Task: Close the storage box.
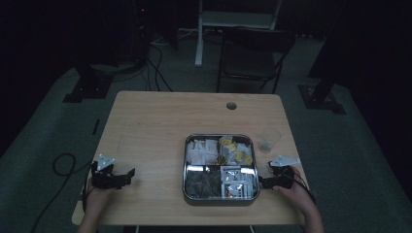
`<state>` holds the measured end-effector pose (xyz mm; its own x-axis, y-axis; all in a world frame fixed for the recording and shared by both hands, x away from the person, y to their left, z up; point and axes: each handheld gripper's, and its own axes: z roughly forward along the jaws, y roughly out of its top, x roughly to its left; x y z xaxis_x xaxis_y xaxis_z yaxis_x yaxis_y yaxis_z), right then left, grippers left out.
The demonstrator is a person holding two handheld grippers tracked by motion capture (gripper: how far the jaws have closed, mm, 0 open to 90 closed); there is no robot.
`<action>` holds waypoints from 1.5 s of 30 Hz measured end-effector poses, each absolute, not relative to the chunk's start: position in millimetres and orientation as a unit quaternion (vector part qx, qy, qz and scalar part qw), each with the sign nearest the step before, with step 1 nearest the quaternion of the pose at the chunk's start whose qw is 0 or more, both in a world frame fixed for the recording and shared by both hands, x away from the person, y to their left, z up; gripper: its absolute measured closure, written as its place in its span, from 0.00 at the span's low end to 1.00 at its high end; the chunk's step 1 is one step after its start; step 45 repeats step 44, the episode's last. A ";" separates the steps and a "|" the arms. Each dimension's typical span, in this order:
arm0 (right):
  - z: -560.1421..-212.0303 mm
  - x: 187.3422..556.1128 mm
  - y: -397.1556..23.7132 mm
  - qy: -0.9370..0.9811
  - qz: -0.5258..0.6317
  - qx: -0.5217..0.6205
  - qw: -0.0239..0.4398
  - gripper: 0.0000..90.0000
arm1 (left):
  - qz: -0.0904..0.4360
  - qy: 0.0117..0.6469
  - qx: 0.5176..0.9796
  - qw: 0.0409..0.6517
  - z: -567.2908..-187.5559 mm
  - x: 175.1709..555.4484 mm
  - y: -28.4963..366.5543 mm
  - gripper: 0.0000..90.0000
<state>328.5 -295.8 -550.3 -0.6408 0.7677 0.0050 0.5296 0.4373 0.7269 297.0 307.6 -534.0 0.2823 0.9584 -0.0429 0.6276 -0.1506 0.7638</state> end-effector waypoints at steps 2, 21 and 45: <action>-550.4 328.4 -295.7 0.831 0.360 0.391 0.166 0.15 | 0.244 0.559 0.716 0.341 -535.0 293.7 309.7 0.01; -550.4 328.4 -295.7 0.831 0.360 0.391 0.166 0.15 | 0.245 0.612 0.691 0.297 -542.6 285.0 322.4 0.01; -550.4 328.4 -295.7 0.831 0.360 0.391 0.166 0.15 | 0.254 0.627 0.685 0.270 -546.7 290.1 312.9 0.01</action>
